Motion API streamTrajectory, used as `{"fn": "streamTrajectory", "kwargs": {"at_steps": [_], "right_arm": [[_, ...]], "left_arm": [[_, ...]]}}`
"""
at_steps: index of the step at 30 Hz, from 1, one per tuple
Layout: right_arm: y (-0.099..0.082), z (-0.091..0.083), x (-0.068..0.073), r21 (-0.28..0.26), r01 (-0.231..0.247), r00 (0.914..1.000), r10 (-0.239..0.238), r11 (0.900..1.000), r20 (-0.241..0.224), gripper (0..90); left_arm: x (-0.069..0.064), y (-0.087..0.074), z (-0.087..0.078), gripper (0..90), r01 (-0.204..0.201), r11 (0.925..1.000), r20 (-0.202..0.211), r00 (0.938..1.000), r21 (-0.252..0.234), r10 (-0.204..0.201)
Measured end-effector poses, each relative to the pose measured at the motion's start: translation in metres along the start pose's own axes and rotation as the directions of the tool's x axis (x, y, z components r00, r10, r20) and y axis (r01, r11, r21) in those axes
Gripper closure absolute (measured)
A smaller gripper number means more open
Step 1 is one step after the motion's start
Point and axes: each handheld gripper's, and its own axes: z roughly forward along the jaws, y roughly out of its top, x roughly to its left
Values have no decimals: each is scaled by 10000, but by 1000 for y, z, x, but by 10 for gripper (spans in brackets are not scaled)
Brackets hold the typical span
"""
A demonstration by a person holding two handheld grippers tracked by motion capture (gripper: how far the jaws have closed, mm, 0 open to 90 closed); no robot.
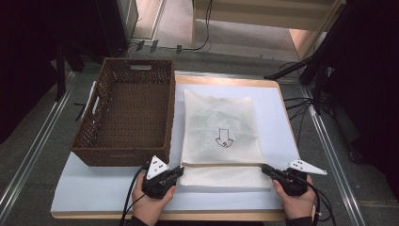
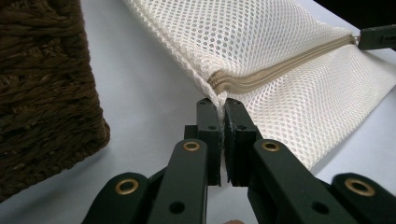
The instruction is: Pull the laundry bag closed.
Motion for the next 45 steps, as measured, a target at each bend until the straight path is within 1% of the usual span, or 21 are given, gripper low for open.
{"fn": "streamTrajectory", "kwargs": {"at_steps": [2, 4, 7, 10, 12, 13, 15, 16, 18, 20, 22, 26, 28, 29, 30, 34, 35, 40, 42, 44, 45], "right_arm": [[-1, -2, -3, 20, -21, 9998, 20, 10000, 175, 882], [-1, -4, -7, -67, -123, 9999, 124, 9999, 64, 881], [-2, -4, -8, -32, 63, 9999, -62, 10000, 139, 881], [-3, -3, -8, 2, 16, 9999, -16, 10000, 147, 882], [-3, -4, -6, -80, -14, 9998, 15, 10000, 194, 879], [-3, -4, -5, -154, 64, 9999, -62, 9999, 152, 865], [-2, -5, -5, -394, 65, 10000, -63, 9992, 69, 725], [-1, -6, -5, -521, 55, 10000, -51, 9986, 83, 650], [-1, -5, -6, -680, 126, 9998, -114, 9976, 170, 544], [-1, -4, -6, -752, 308, 9991, -285, 9967, 304, 452], [-1, -4, -5, -811, 442, 9981, -404, 9957, 472, 355], [2, -4, -4, -909, 465, 9969, -404, 9948, 677, 174], [2, -4, -4, -786, 490, 9957, -425, 9957, 824, 113], [2, -4, -5, -684, 498, 9950, -436, 9964, 894, 44], [2, -5, -5, -650, 450, 9951, -389, 9969, 913, 0], [5, -9, -8, -823, 294, 9908, -181, 9962, 1344, 0], [4, -10, -10, -854, 274, 9905, -155, 9960, 1363, 0], [2, -12, -17, -929, 142, 9904, -13, 9956, 1379, 0], [2, -13, -18, -921, 135, 9903, -5, 9957, 1389, 0], [2, -14, -19, -938, 125, 9898, 10, 9955, 1424, 0], [2, -14, -20, -935, 119, 9902, 13, 9955, 1397, 0]], "left_arm": [[1, 0, 0, 868, 36, 10000, 73, 10000, -44, -36], [-1, 0, 0, 868, -17, 10000, 73, 10000, 7, 17], [-2, -1, 1, 868, -54, 10000, 74, 10000, 24, 54], [-2, -1, 1, 866, -1, 10000, 144, 9999, -27, 1], [0, -1, 0, 843, 11, 10000, 316, 9995, -39, -10], [1, -1, -1, 805, -88, 9999, 384, 9992, -104, 92], [2, -1, -5, 682, -262, 9989, 308, 9992, -384, 274], [3, -1, -7, 598, -281, 9984, 351, 9989, -495, 298], [4, 0, -11, 497, -300, 9972, 485, 9983, -691, 334], [6, 0, -14, 408, -332, 9963, 629, 9973, -792, 382], [6, -1, -16, 280, -371, 9970, 650, 9970, -682, 415], [8, -3, -21, 112, -517, 9965, 624, 9965, -662, 559], [9, -3, -24, 51, -702, 9950, 656, 9950, -716, 750], [10, -3, -26, 8, -718, 9947, 705, 9945, -741, 770], [12, -3, -28, 3, -678, 9946, 807, 9940, -782, 741], [19, -5, -33, 0, -600, 9946, 720, 9952, -852, 662], [20, -6, -35, 0, -660, 9935, 560, 9959, -923, 714], [27, -8, -46, 0, -754, 9881, 543, 9950, -1337, 833], [30, -10, -50, 0, -736, 9865, 418, 9959, -1463, 805], [34, -11, -53, 0, -673, 9859, 476, 9960, -1534, 754], [36, -11, -55, 0, -739, 9850, 339, 9962, -1558, 801]]}}
